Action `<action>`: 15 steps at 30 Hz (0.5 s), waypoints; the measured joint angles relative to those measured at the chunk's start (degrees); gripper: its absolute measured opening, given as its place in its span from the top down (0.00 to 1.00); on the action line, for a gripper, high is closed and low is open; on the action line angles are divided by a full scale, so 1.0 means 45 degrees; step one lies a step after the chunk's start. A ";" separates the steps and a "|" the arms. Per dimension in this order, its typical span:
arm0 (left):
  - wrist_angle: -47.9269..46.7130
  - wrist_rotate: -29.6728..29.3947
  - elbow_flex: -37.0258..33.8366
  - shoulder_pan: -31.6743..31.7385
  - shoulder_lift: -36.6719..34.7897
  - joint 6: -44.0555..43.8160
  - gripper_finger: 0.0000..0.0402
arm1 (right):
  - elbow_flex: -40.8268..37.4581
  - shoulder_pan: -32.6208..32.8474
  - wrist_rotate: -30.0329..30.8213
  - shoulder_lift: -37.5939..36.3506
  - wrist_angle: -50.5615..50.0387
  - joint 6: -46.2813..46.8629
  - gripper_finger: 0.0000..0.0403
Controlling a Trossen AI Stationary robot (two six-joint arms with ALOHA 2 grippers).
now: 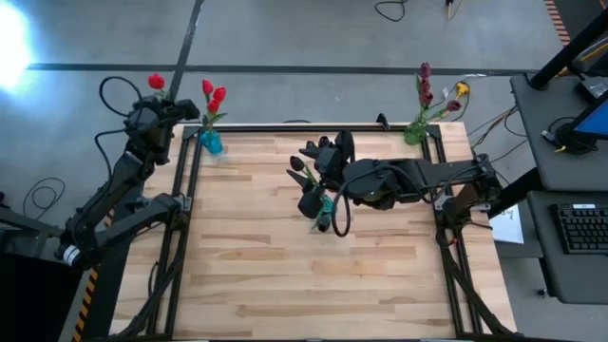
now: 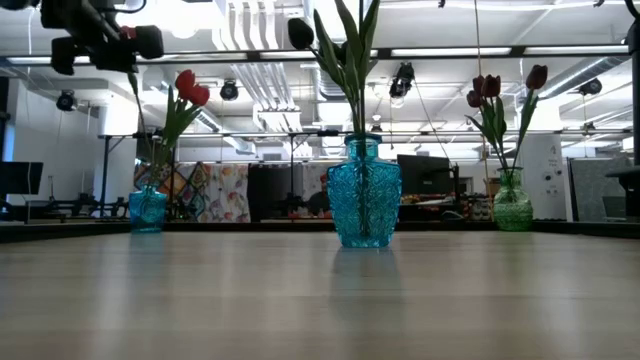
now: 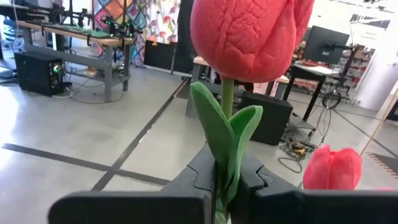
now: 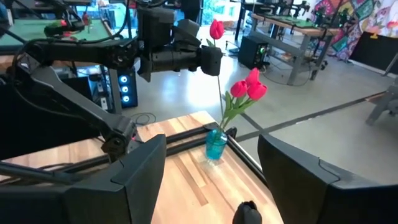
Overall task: Sort flowers into vase by color
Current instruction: Put the red flower into the left blue vase
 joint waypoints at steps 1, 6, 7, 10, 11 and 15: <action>0.0162 -0.0013 -0.0211 -0.0021 -0.0102 0.0013 1.00 | 0.0000 -0.0004 0.0000 0.0001 -0.0092 0.0040 0.39; 0.0434 -0.0086 -0.1198 -0.0174 -0.0455 -0.0095 1.00 | -0.0005 -0.0005 0.0042 0.0006 -0.0144 0.0174 0.39; 0.0430 -0.0080 -0.1282 -0.0192 -0.0522 -0.0053 1.00 | -0.0005 -0.0005 0.0165 0.0006 -0.0144 0.0186 0.39; 0.0539 -0.0080 -0.1254 -0.0246 -0.0759 0.0308 1.00 | -0.0005 -0.0005 0.0209 0.0006 -0.0149 0.0227 0.39; 0.0531 -0.0081 -0.1166 -0.0244 -0.0809 0.0453 1.00 | -0.0005 -0.0005 0.0213 0.0006 -0.0153 0.0272 0.39; 0.0522 -0.0077 -0.0547 -0.0254 -0.0826 0.1509 1.00 | -0.0005 -0.0024 0.0209 0.0006 -0.0302 0.0303 0.39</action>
